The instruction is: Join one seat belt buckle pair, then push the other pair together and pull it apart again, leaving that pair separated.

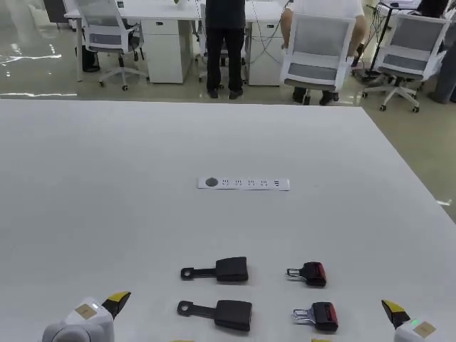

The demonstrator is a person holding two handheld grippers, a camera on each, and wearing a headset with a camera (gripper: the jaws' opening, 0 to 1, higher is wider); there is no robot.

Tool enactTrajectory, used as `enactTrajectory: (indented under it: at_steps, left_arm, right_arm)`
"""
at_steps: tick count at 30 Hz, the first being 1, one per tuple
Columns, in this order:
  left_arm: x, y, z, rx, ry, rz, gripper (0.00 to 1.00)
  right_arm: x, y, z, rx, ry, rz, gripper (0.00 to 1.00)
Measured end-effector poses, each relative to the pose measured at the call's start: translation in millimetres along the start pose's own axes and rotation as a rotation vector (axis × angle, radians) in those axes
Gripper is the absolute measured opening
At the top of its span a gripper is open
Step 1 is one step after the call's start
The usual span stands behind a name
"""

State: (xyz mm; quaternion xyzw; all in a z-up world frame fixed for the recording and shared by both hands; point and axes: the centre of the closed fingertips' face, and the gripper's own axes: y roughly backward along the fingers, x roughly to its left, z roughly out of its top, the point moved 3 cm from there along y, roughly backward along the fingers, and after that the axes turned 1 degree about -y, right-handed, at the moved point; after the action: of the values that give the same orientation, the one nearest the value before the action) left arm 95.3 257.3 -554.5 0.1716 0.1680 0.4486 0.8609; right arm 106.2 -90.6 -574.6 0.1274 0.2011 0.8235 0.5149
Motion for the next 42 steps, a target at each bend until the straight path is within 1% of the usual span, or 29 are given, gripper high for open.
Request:
enactTrajectory:
  at_steps: [7, 9, 15, 24, 30, 33, 34, 39, 42]
  left_arm:
    - [-0.7, 0.2, 0.3, -0.002, 0.001, -0.001, 0.99]
    - [0.7, -0.1, -0.6, -0.002, -0.001, -0.001, 0.99]
    - [-2.5, 1.4, 2.1, -0.002, -0.001, -0.001, 0.99]
    - [1.5, -0.1, -0.5, 0.0, -0.001, 0.0, 0.99]
    - [-1.8, -0.7, 1.9, 0.0, -0.003, -0.003, 0.99]
    - [-0.7, -0.7, 0.4, 0.002, -0.003, -0.003, 0.99]
    - [2.0, -1.0, -1.7, 0.005, -0.006, 0.0, 0.99]
    - [-2.5, 0.8, -0.1, 0.005, -0.005, -0.001, 0.99]
    - [-2.2, -0.1, -2.3, 0.01, -0.007, -0.001, 0.99]
  right_arm:
    - [-0.5, 0.0, 1.7, -0.005, 0.0, -0.002, 0.99]
    - [-1.2, -0.5, 1.3, -0.005, 0.001, -0.002, 0.99]
    - [-2.9, -1.1, -0.2, -0.004, 0.0, -0.002, 0.99]
    - [-3.4, -0.2, -0.2, -0.001, 0.006, 0.001, 0.99]
    - [-3.9, 0.6, -1.5, 0.003, 0.008, 0.001, 0.99]
    - [-3.3, 1.6, -1.0, 0.003, 0.01, 0.003, 0.99]
    - [-2.9, 2.0, -1.3, 0.006, 0.008, 0.003, 0.99]
    - [-1.9, 3.7, -1.3, 0.007, 0.008, 0.002, 0.99]
    - [-1.6, 3.9, -1.9, 0.008, 0.007, 0.003, 0.99]
